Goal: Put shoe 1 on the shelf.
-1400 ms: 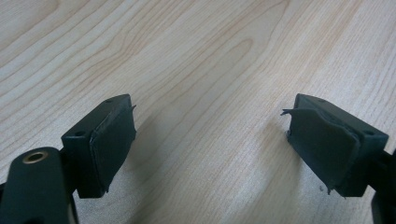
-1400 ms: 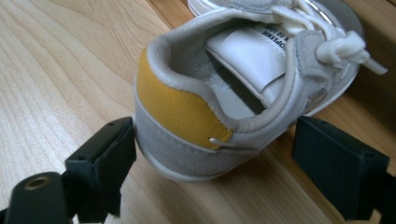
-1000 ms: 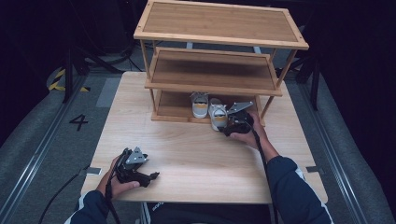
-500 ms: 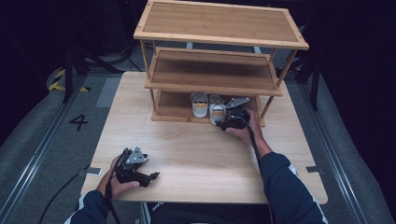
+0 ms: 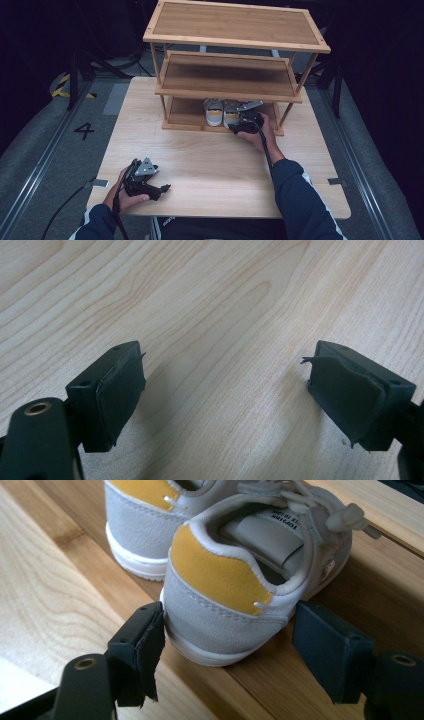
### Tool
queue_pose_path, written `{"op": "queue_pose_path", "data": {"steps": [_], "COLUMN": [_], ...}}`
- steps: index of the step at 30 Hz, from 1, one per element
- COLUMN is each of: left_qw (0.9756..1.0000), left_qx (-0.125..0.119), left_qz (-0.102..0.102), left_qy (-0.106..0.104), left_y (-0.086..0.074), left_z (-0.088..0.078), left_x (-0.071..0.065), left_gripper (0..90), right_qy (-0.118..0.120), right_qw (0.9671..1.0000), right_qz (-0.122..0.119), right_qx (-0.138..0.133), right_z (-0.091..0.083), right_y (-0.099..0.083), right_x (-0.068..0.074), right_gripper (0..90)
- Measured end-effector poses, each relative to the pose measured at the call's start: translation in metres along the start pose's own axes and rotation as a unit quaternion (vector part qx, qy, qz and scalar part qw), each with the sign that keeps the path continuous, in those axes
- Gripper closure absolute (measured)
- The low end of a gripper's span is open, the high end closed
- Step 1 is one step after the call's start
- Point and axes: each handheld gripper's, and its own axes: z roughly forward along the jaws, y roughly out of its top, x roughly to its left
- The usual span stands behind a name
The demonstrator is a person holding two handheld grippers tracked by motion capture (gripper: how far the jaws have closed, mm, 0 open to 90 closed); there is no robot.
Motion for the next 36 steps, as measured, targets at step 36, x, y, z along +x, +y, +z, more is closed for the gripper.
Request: {"op": "queue_pose_path", "data": {"steps": [36], "left_qw": [1.0000], "left_qx": [0.000], "left_qz": [0.001], "left_qy": [-0.003], "left_y": [0.000], "left_z": [0.000], "left_x": [0.001], "left_gripper": [15.1], "right_qy": [-0.012], "right_qw": [0.9995], "right_qz": [-0.020], "right_qx": [0.021], "right_z": [-0.003], "right_y": [0.002], "right_x": [-0.001], "right_gripper": [30.7]}}
